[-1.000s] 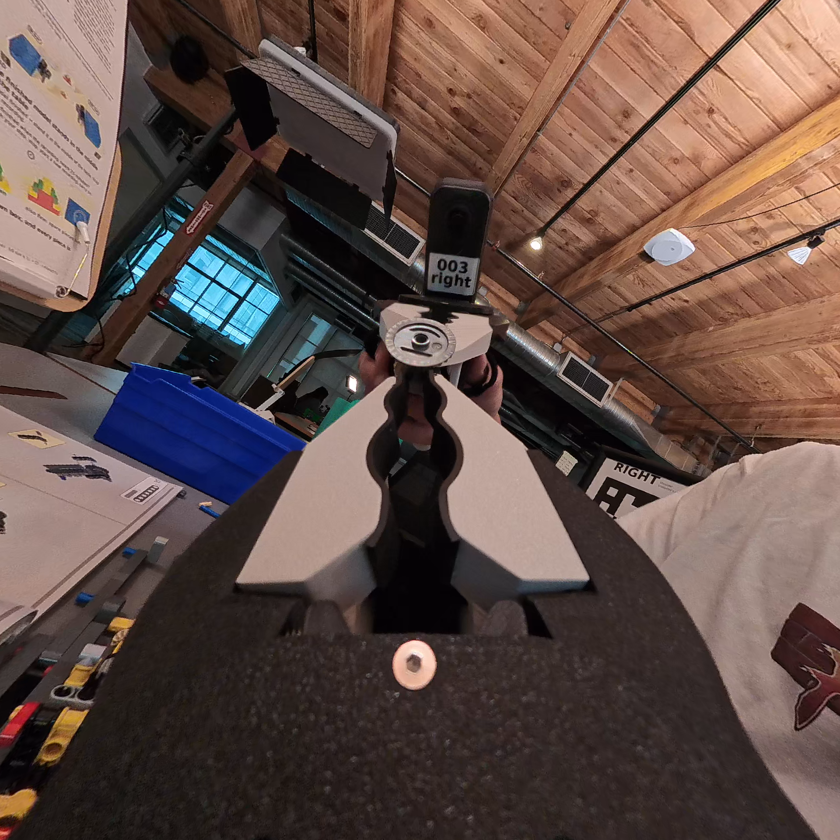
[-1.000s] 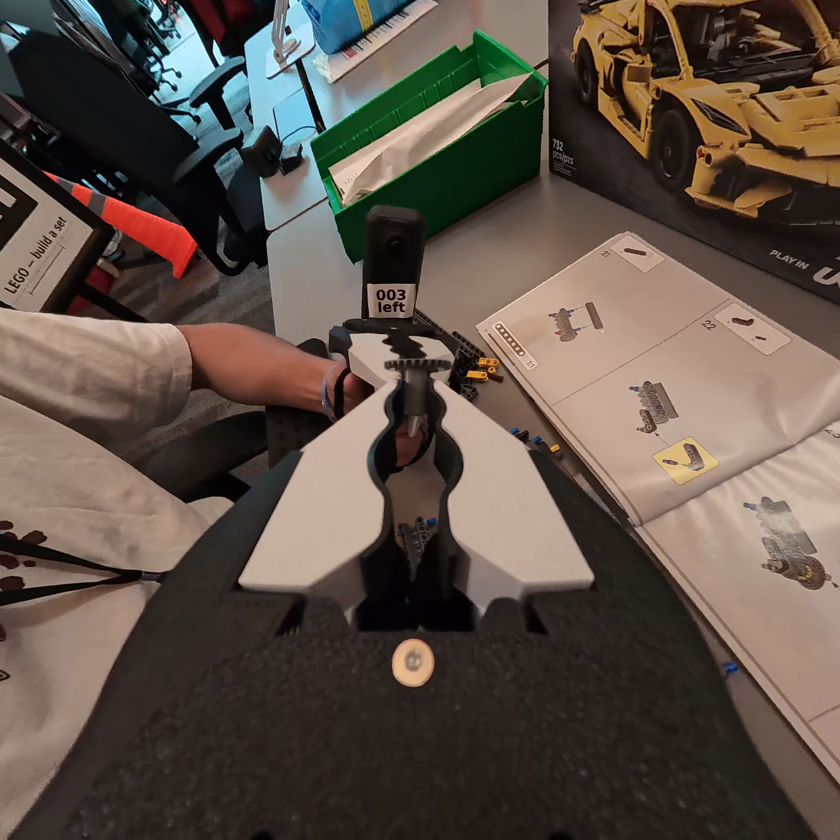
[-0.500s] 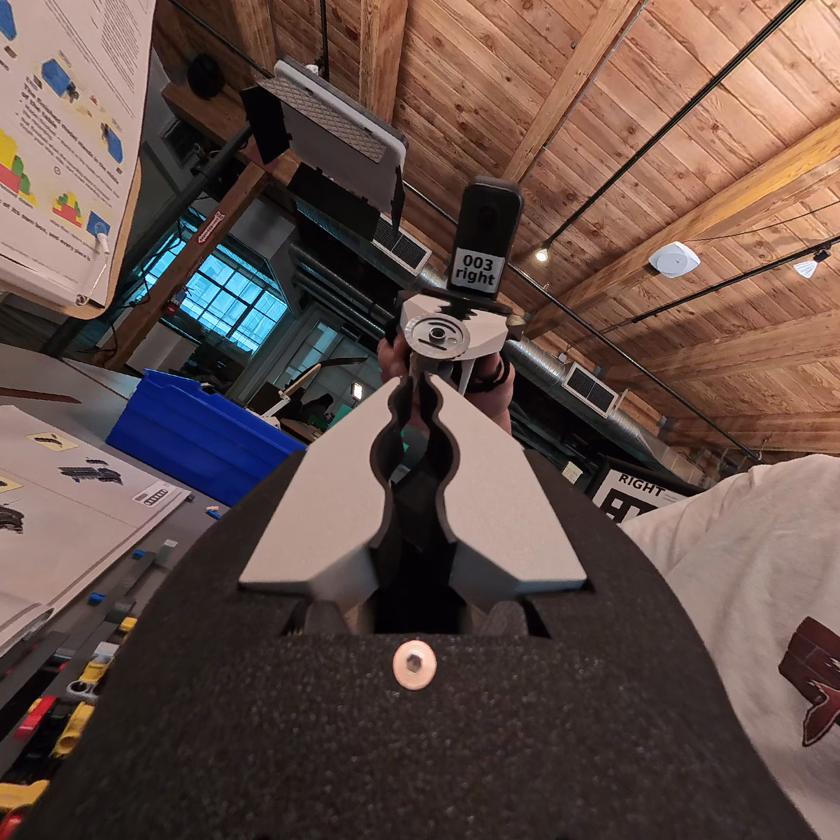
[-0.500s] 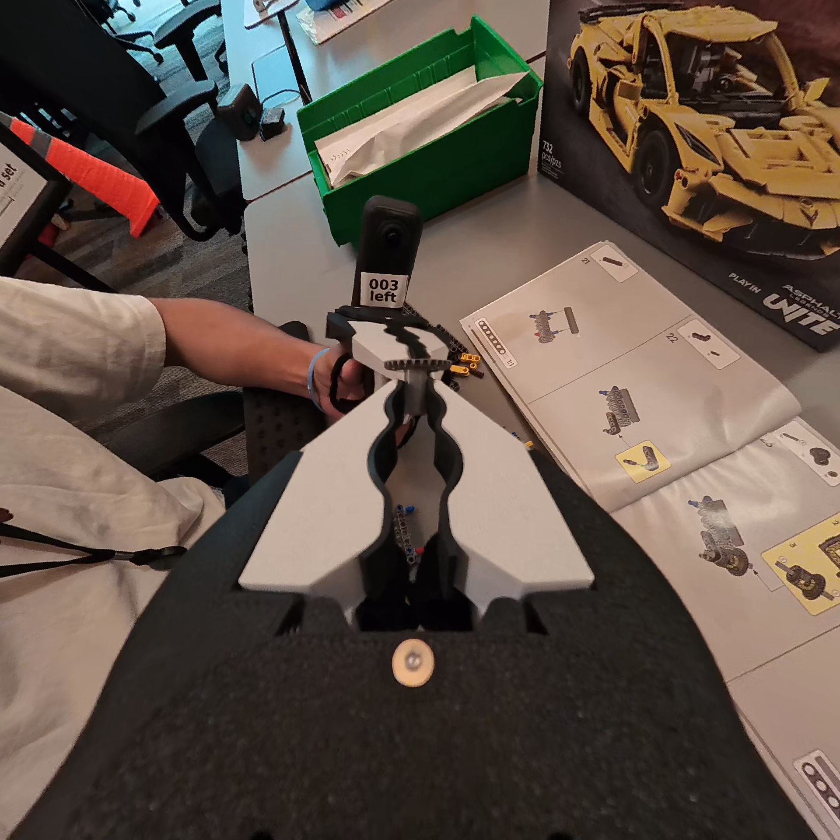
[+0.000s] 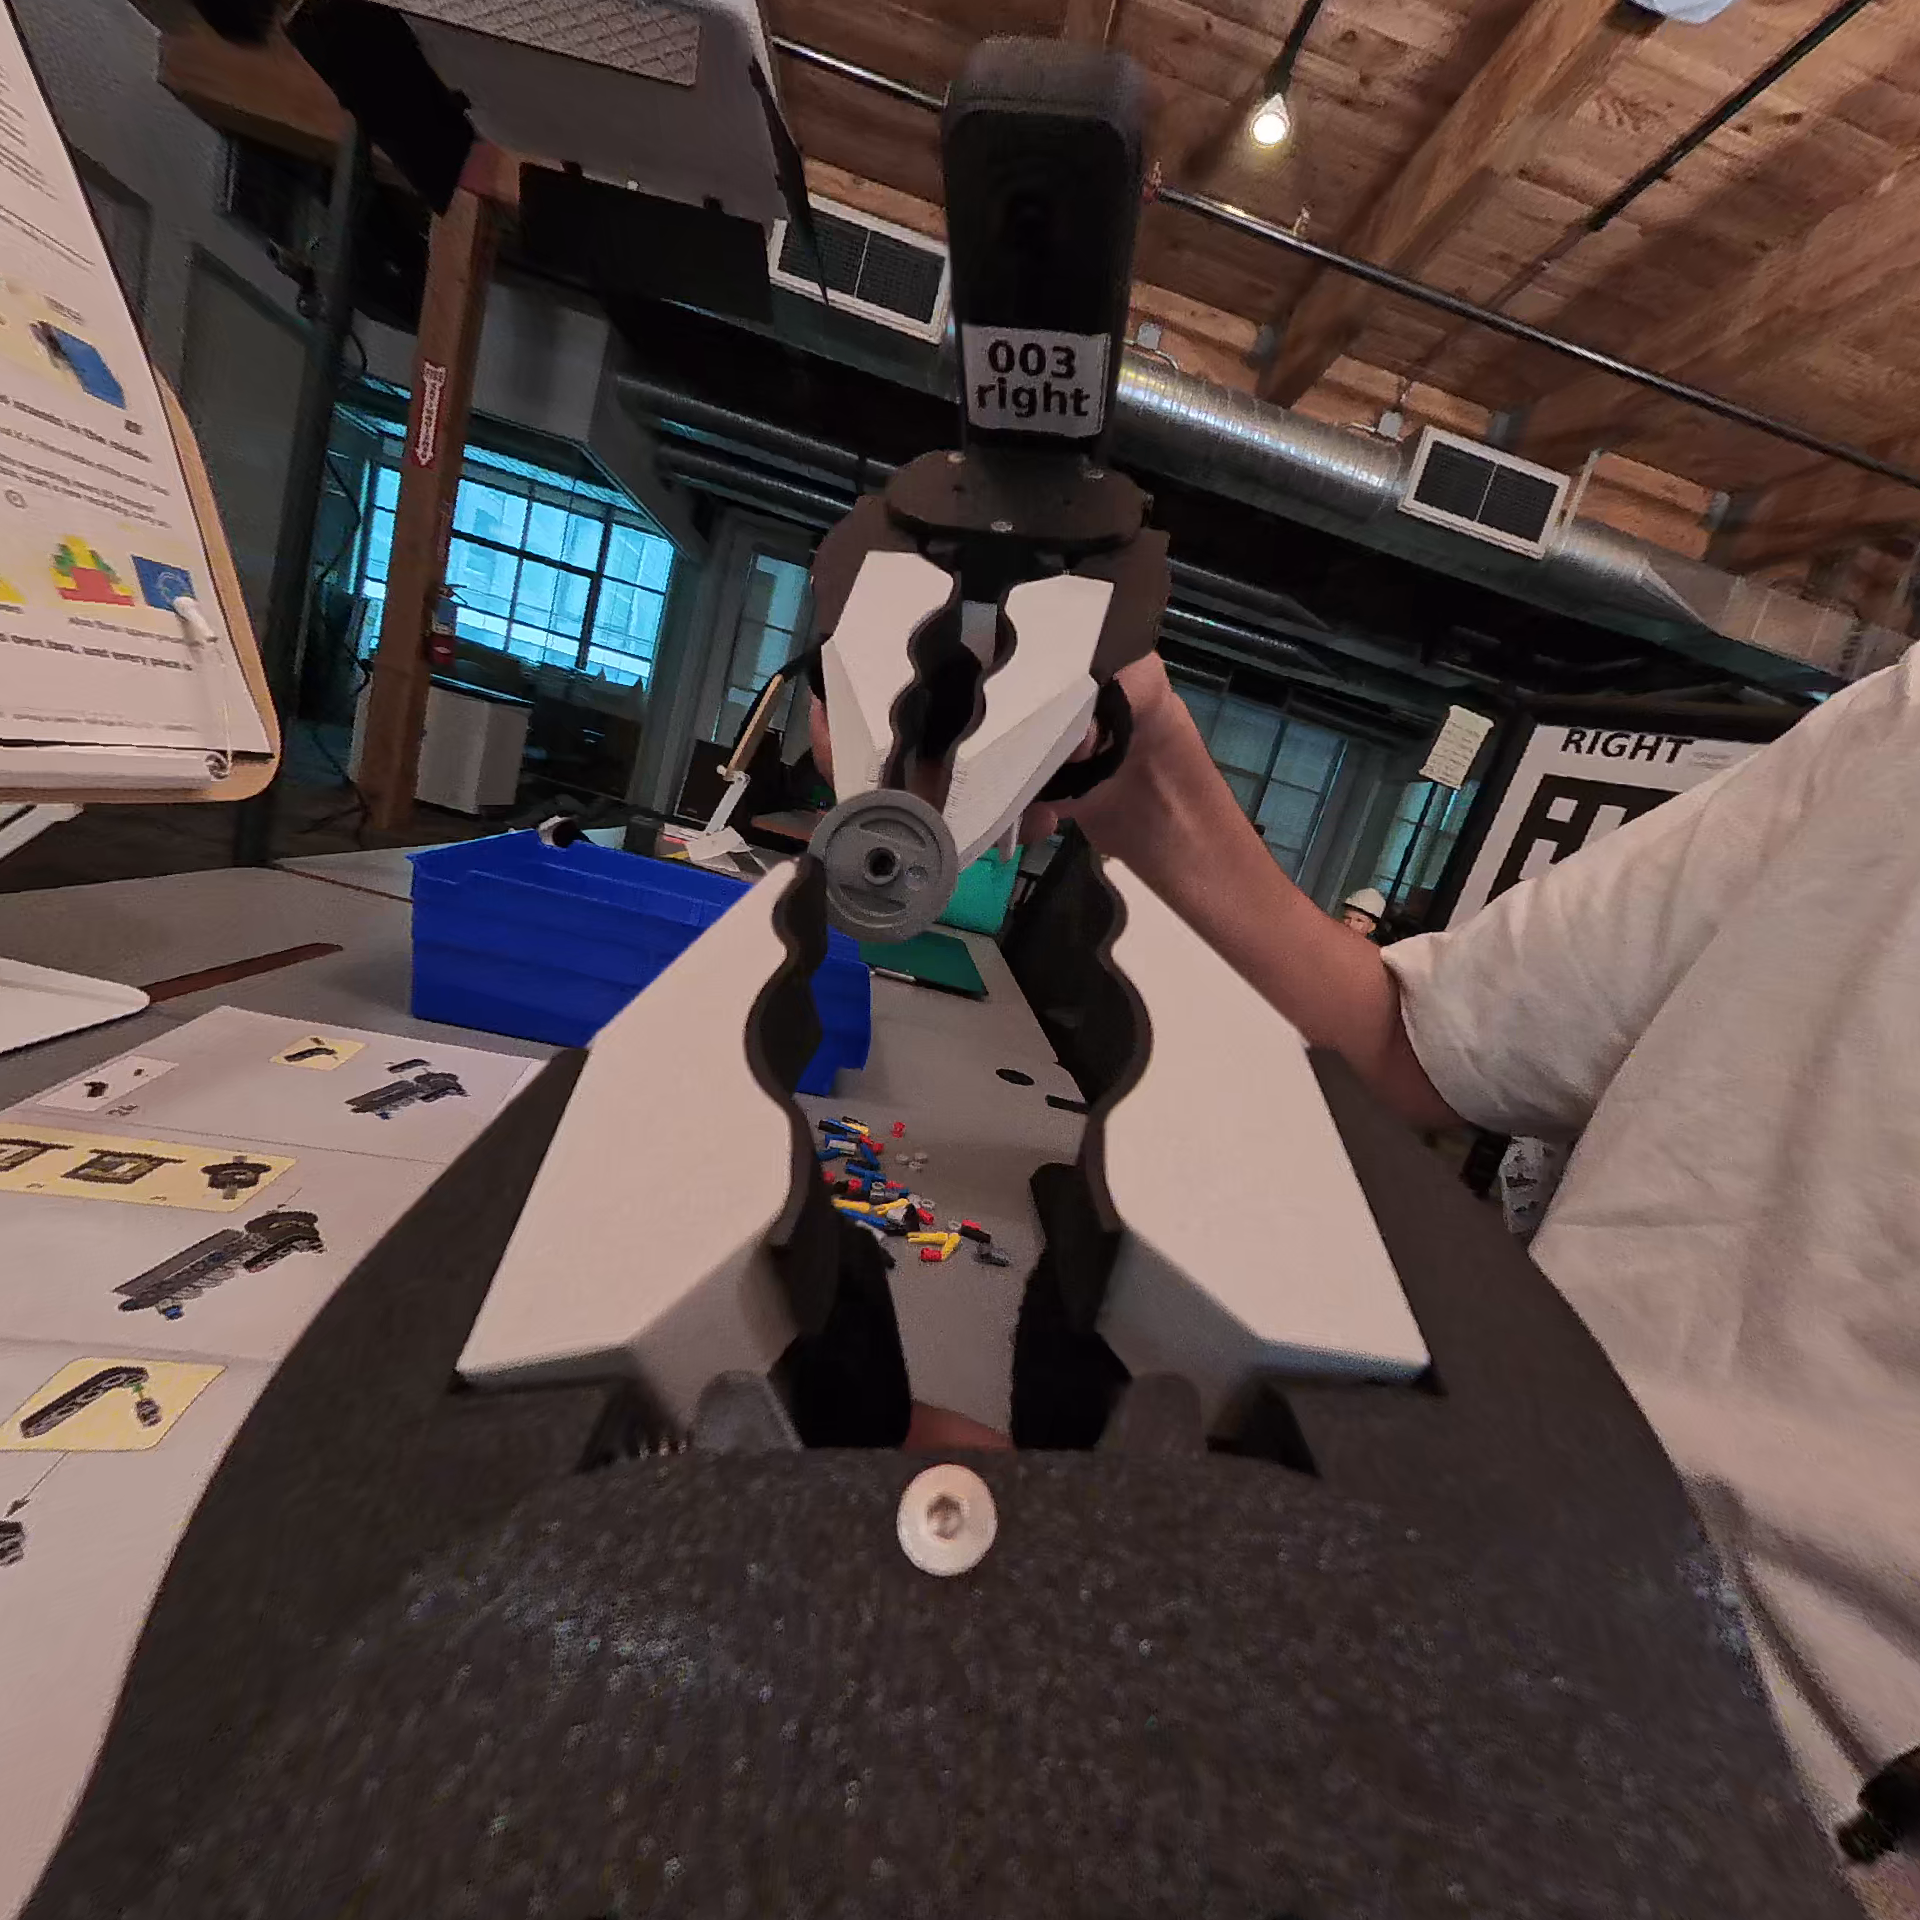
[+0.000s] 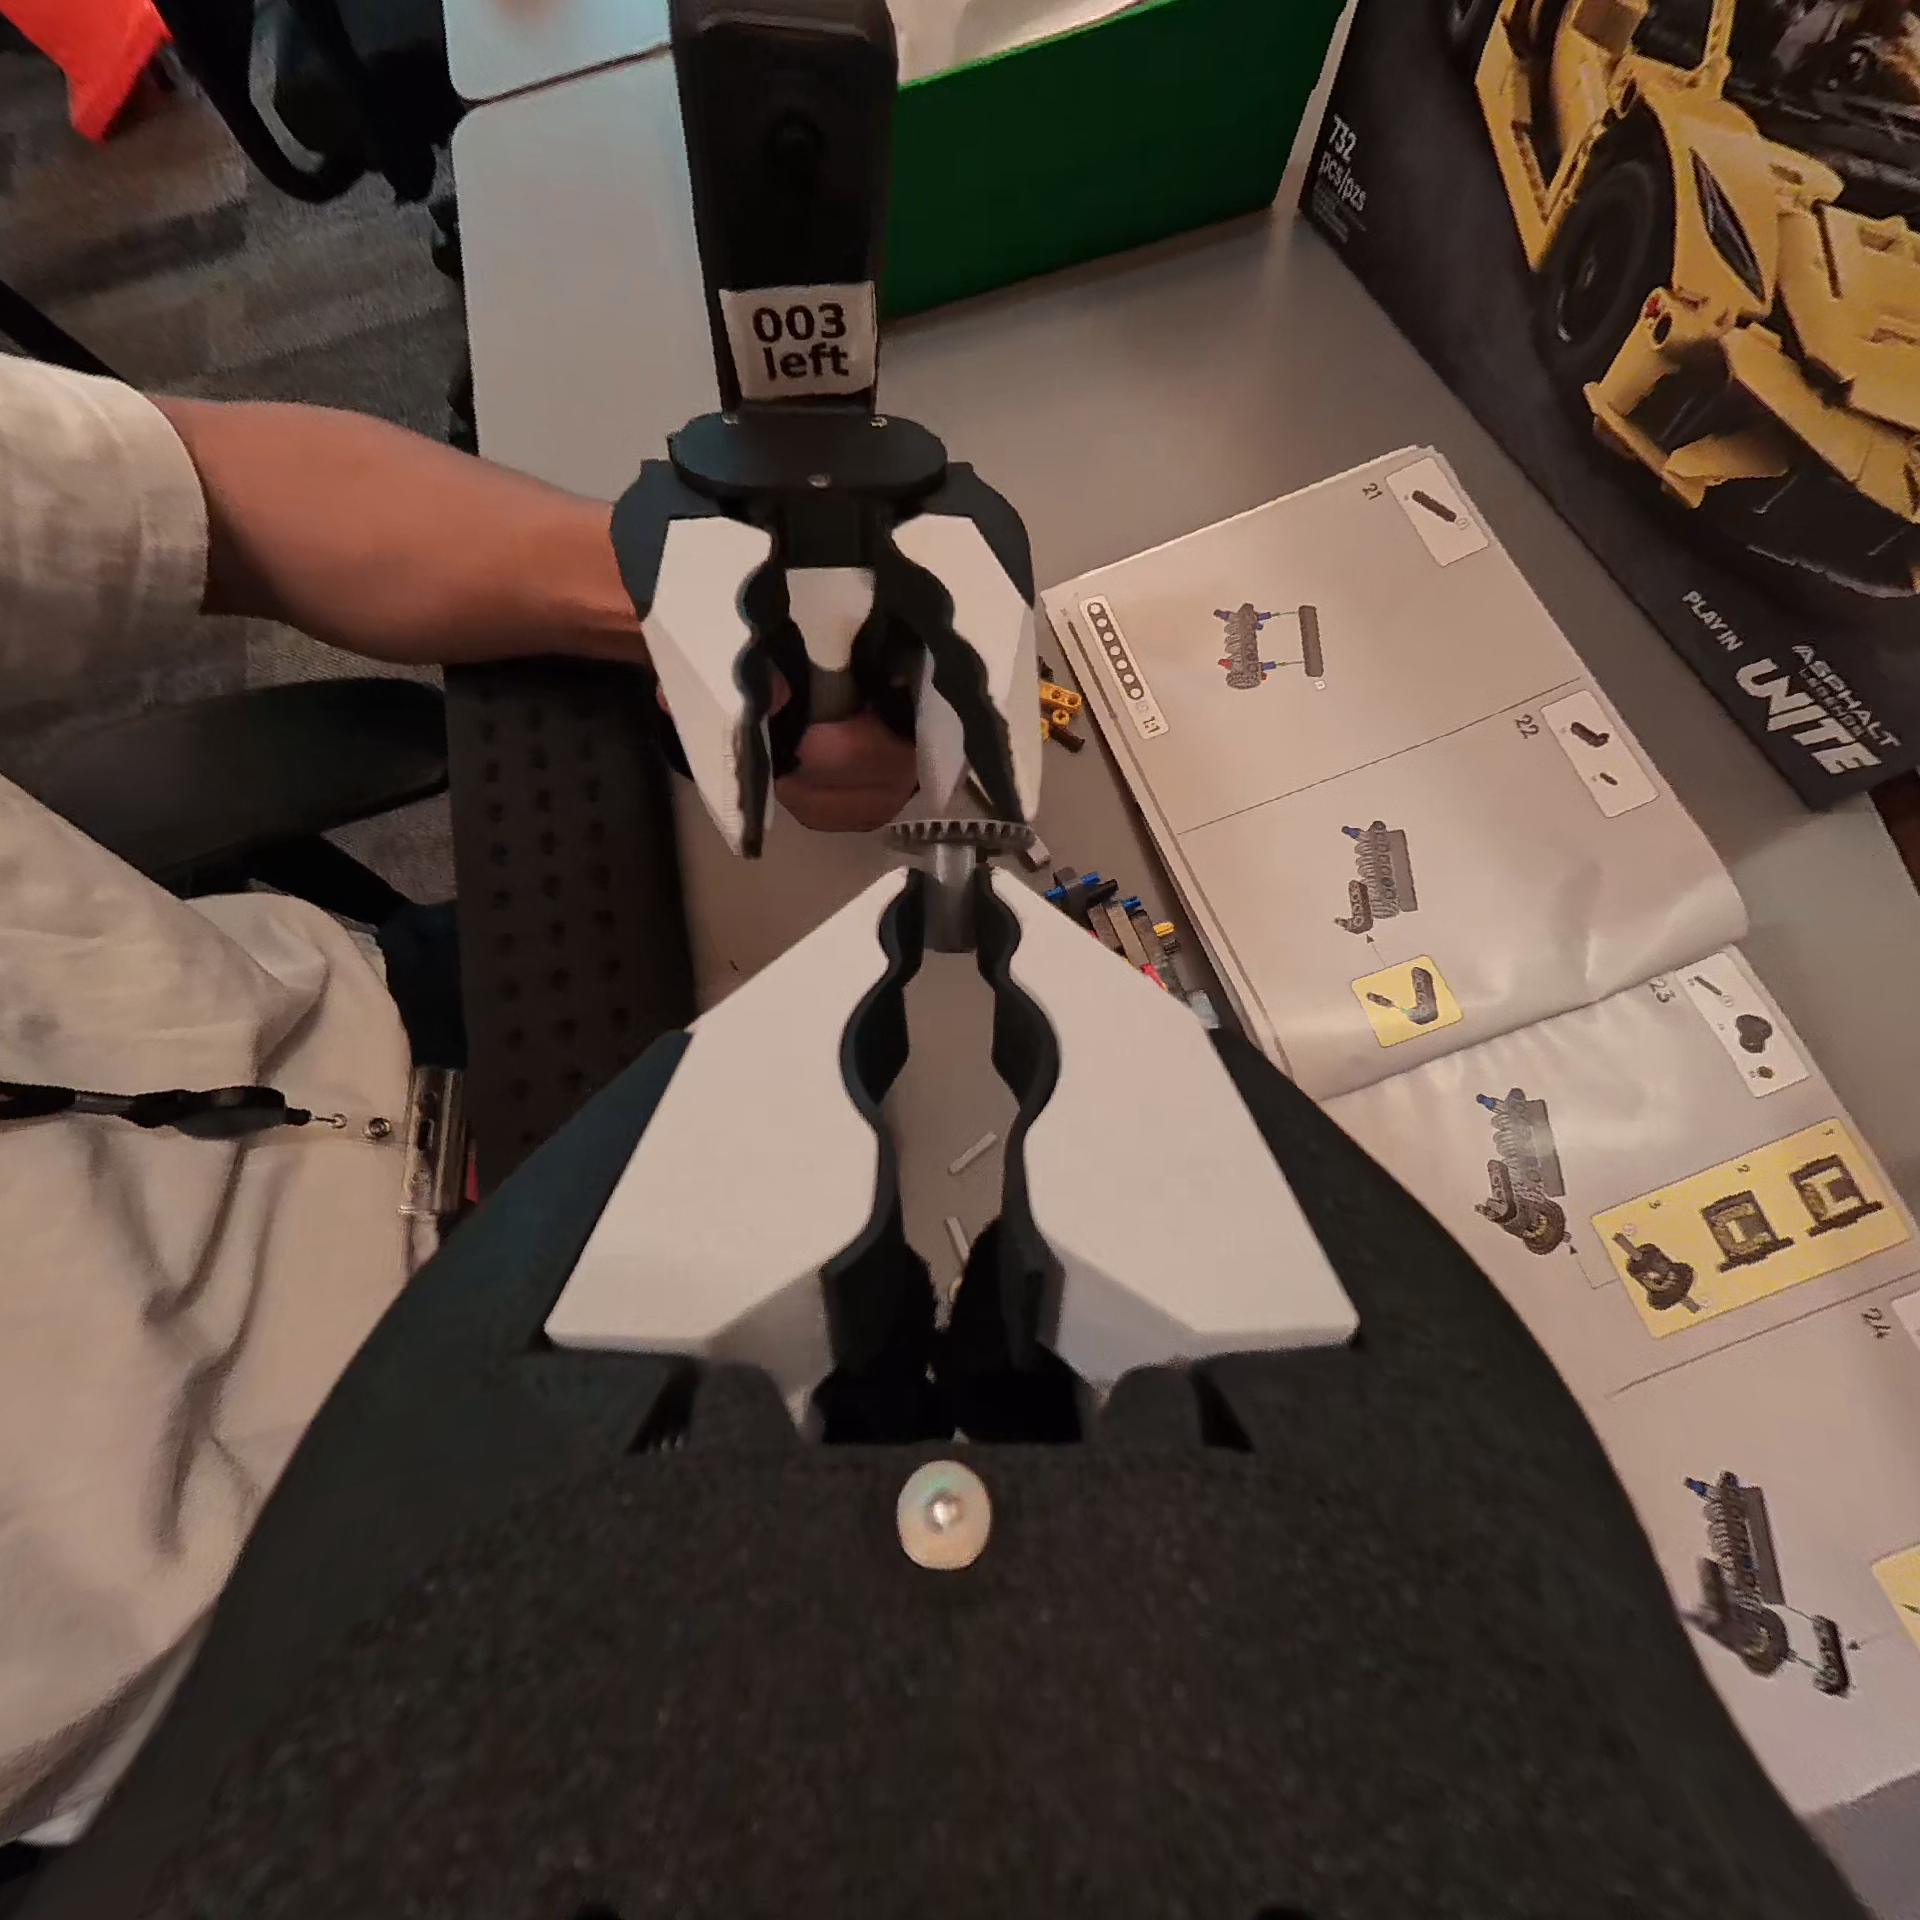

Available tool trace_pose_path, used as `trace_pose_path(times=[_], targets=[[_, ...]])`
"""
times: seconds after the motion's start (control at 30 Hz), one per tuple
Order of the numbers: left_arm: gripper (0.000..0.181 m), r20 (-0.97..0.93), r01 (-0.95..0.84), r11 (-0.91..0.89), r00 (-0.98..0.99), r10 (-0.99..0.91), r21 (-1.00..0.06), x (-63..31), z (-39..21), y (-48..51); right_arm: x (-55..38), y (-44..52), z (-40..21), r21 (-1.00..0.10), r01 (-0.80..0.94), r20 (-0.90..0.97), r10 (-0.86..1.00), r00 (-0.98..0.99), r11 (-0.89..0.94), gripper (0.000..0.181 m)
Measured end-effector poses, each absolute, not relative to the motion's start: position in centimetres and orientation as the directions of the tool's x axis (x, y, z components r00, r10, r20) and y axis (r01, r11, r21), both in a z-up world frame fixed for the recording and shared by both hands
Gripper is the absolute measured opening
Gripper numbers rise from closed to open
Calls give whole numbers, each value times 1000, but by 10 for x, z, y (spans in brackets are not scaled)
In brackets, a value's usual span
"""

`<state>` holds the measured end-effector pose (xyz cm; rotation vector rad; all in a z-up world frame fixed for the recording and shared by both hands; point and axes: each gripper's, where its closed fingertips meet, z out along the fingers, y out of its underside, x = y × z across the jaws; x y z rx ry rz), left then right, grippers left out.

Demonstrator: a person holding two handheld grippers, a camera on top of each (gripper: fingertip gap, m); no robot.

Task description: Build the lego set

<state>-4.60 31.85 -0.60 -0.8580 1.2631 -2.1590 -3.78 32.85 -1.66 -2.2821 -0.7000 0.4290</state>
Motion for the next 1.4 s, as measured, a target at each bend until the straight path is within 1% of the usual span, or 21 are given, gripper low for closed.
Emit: trace_pose_path(times=[0.07, 0.13, 0.37, 0.43, 0.67, 0.77, 0.93, 1.0, 1.13, 1.2, 1.3, 1.4], targets=[[45, 270, 106, -448, -669, -693, -888, -44, -7, 321, -37, 330, -18, -698, 398, -54, 598, 800, -596, 8], [41, 280, 102, -458, -669, -689, -883, -44, -7, 323, -40, 329, -17, -698, 413, -46, 612, 789, -585, 8], [40, 279, 91, -451, -673, -685, -888, -44, -9, 324, -49, 326, -14, -709, 445, -22, 648, 762, -547, 8], [28, 261, 96, -442, -688, -677, -892, -47, -9, 321, -50, 326, -15, -705, 456, -8, 650, 760, -542, 8], [28, 243, 119, -452, -709, -662, -884, -49, -8, 317, -53, 324, -13, -710, 441, -32, 650, 760, -550, 9], [27, 245, 129, -467, -713, -657, -875, -49, -7, 316, -54, 324, -11, -714, 433, -38, 649, 760, -549, 15], [27, 239, 147, -473, -712, -661, -869, -51, -5, 319, -54, 323, -8, -727, 434, -28, 654, 756, -533, 19], [27, 235, 157, -475, -710, -663, -866, -52, -3, 321, -56, 322, -3, -750, 420, -35, 665, 746, -510, 24], [28, 234, 165, -484, -714, -660, -860, -53, -1, 322, -53, 322, -2, -793, 377, -61, 678, 733, -479, 40], [27, 231, 168, -486, -719, -656, -858, -54, 0, 321, -55, 320, -10, -788, 348, -127, 688, 715, -507, 45], [27, 222, 169, -478, -721, -656, -862, -55, 0, 319, -61, 315, -17, -780, 321, -210, 709, 673, -537, 45], [27, 224, 168, -480, -721, -655, -861, -55, 0, 320, -63, 316, -15, -796, 302, -221, 715, 663, -525, 42]])
